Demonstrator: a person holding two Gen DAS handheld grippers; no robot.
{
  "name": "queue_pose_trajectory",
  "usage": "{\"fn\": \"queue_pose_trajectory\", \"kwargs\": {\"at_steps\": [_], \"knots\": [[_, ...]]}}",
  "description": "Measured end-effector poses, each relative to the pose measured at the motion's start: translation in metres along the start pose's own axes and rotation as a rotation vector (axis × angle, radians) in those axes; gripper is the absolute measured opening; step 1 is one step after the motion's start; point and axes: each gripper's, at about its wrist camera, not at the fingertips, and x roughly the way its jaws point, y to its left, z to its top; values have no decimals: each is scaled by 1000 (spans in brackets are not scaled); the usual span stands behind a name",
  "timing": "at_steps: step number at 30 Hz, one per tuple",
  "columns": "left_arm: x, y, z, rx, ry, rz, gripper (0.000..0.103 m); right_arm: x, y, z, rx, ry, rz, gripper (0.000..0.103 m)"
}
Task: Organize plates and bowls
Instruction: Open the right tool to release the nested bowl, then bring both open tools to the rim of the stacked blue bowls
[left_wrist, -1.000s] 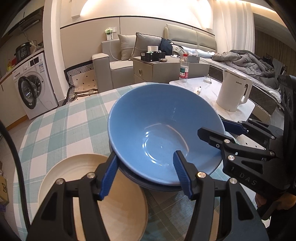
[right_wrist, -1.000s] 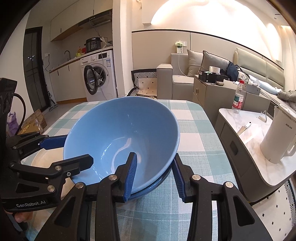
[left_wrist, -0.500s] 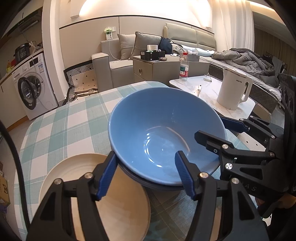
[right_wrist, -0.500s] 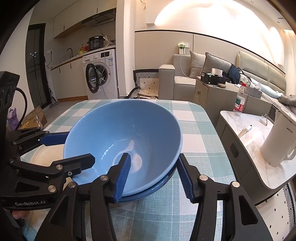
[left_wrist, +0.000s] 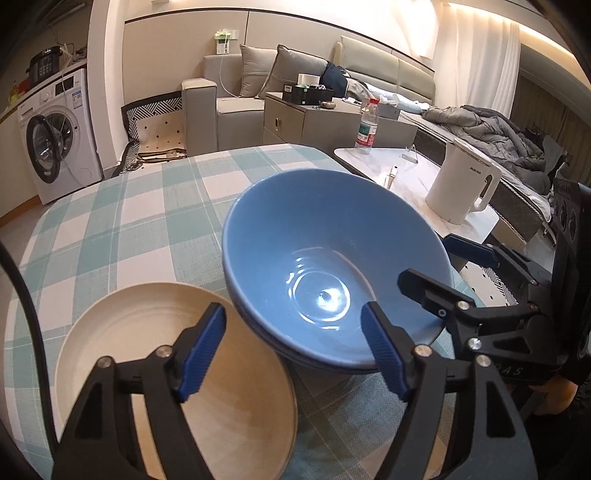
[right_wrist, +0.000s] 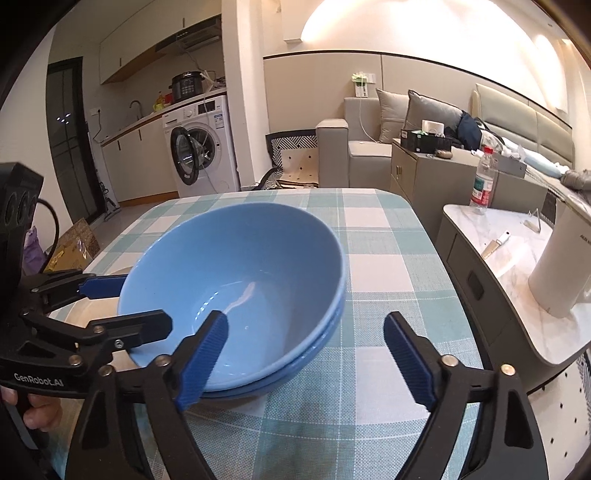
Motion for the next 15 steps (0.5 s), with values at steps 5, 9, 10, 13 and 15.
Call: {"fn": "queue_pose_trajectory", "kwargs": {"at_steps": [5, 9, 10, 13, 15], "knots": [[0, 8, -1, -30, 5, -18, 87, 0, -12, 0, 40, 15, 8, 100], [1, 14, -3, -50, 4, -16, 99, -2, -18, 0, 49, 16, 11, 102], [1, 15, -3, -52, 2, -11, 101, -2, -19, 0, 54, 17, 12, 102], [0, 17, -4, -46, -3, 1, 103, -4, -23, 0, 77, 17, 36, 102], [-1, 18, -4, -44, -9, 5, 103, -4, -27, 1, 92, 18, 51, 102]]}}
